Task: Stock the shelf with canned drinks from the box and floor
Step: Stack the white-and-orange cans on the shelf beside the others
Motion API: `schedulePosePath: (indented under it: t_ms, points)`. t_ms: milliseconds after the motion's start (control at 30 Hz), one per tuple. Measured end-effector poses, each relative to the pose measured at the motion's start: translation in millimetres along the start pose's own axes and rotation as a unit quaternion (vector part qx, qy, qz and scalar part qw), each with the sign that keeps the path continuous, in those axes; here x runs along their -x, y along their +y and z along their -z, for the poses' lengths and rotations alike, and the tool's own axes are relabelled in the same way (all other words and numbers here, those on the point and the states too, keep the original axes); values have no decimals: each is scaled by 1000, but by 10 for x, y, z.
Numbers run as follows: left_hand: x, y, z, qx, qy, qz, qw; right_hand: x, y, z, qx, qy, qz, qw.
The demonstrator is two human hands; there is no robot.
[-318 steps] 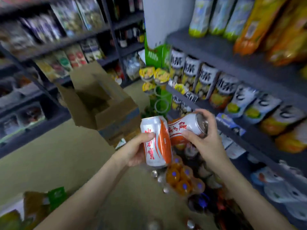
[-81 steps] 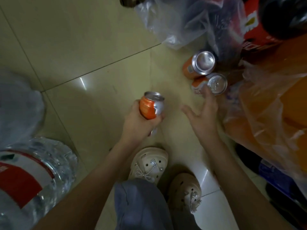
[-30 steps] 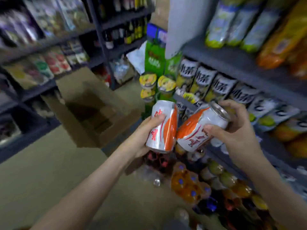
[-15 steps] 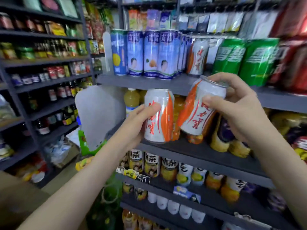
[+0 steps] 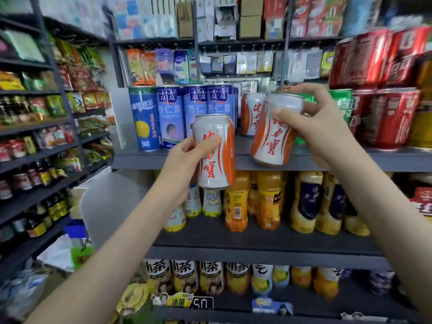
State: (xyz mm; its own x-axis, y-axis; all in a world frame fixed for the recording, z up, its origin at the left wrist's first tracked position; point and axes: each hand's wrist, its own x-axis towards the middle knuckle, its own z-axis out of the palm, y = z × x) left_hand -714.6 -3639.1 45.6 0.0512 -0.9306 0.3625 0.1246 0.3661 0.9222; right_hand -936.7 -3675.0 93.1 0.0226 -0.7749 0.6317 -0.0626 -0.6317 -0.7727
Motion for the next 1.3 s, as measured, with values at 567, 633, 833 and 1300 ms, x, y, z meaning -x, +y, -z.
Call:
schedulePosePath:
  t_ms: [567,633,833,1300]
  points:
    - [-307,219,334,7,2,-63,998,-786,-416,-208,542,-220,51,809]
    - [-325,232,339,13,5,-69,998,-852,-415,-243,572,-226,57,786]
    - [-356,242,355,19,9,-81,996,-1036,-262,-333,629,-217,56,745]
    - [-483,213,302,19,15,-92,995,-1325,8,-458,673,-203,60,708]
